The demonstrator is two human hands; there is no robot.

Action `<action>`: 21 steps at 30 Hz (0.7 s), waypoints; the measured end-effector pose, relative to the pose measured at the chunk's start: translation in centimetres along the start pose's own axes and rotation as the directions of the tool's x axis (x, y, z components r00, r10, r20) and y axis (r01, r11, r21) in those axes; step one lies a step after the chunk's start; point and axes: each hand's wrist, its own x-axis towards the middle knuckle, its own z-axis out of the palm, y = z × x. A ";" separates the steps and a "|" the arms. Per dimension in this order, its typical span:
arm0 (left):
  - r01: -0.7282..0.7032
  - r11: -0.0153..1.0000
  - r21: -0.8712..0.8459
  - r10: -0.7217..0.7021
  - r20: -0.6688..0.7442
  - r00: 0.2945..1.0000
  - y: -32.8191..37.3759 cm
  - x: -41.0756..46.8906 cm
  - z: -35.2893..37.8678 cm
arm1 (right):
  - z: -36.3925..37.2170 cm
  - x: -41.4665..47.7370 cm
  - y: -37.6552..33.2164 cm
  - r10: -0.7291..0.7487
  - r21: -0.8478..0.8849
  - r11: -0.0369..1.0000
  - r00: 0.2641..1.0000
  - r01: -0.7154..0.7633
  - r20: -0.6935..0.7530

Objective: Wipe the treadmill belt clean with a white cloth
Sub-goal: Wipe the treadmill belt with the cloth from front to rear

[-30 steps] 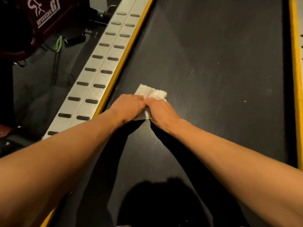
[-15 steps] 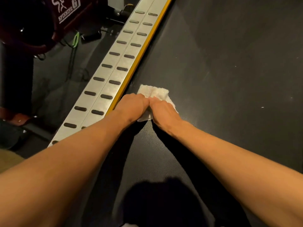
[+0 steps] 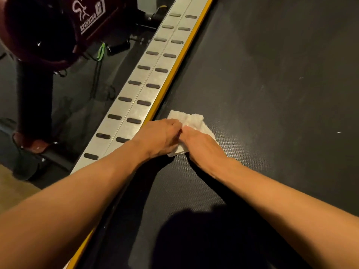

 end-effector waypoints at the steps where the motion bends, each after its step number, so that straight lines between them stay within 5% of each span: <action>1: 0.015 1.000 -0.007 -0.015 -0.008 1.000 -0.5 0.3 0.1 | -0.3 0.7 -0.2 -0.006 -0.030 1.000 1.000 0.006 -0.006; 6: 0.162 0.986 -0.046 -0.165 -0.064 0.984 -1.5 1.4 -0.6 | 0.1 3.9 -1.1 0.019 -0.032 0.999 0.999 -0.020 -0.050; 10: 0.071 0.995 -0.066 -0.073 -0.028 0.997 -0.1 -0.4 0.1 | 1.6 1.0 -1.0 0.148 0.209 0.968 0.988 -0.136 -0.038; 14: 0.020 0.999 -0.037 -0.023 -0.080 0.997 -0.5 -1.1 1.5 | 1.6 0.7 0.0 0.124 0.113 0.985 0.992 -0.128 0.037; 21: -0.020 0.999 -0.039 0.017 -0.072 0.997 -1.8 0.1 0.5 | 1.0 0.9 -0.7 0.088 0.082 0.993 0.994 -0.083 -0.064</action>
